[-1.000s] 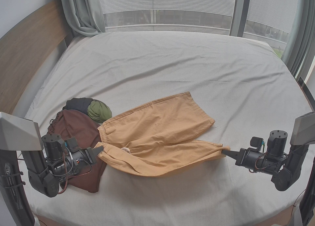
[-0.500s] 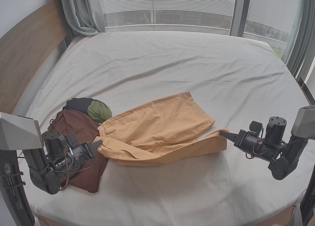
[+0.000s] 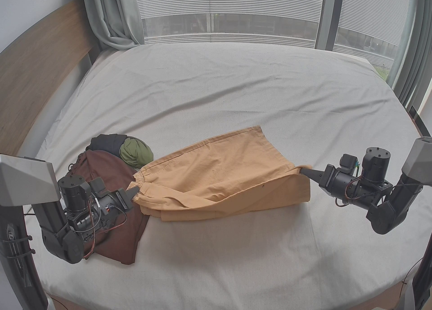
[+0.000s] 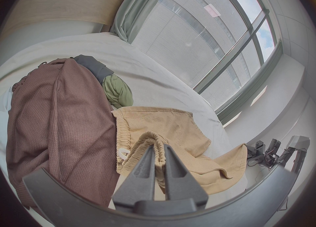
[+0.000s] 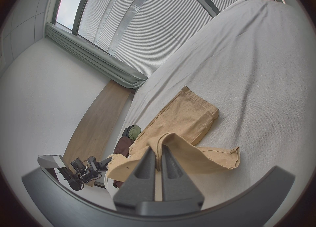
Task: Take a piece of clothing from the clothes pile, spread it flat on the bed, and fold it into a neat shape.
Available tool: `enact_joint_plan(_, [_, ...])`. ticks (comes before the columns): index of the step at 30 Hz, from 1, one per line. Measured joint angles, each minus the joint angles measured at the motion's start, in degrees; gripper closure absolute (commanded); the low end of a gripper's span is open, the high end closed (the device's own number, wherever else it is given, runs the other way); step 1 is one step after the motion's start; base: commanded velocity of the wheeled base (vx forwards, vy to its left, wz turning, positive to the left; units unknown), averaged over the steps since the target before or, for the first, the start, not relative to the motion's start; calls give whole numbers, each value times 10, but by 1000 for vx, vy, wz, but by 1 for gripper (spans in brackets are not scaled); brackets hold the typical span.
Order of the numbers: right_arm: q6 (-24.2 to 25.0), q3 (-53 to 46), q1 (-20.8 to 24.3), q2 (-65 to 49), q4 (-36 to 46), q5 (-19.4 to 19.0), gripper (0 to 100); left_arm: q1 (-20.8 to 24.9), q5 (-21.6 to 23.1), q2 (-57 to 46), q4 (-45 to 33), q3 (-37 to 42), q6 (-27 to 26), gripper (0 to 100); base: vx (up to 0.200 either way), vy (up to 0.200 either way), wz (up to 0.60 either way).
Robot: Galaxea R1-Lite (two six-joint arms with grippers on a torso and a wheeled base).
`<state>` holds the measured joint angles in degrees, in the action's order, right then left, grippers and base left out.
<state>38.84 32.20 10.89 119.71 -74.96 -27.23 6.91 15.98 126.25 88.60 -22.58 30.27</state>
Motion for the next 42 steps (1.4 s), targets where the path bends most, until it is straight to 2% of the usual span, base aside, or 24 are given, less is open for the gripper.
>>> enact_joint_plan(6, [1,44,0,-9,48,3,100,0,-4,0,0,-6,2,100,0,0,0])
enact_joint_plan(20, [6,151,1,13,79,6,100,-2,-20,4,0,-22,6,100,0,0,0])
enact_joint_plan(28, [5,229,1,44,112,6,100,-2,-58,18,0,-43,22,100,0,0,0])
enact_joint_plan(42, [0,376,4,88,230,7,100,-7,-67,35,0,-68,41,100,0,0,0])
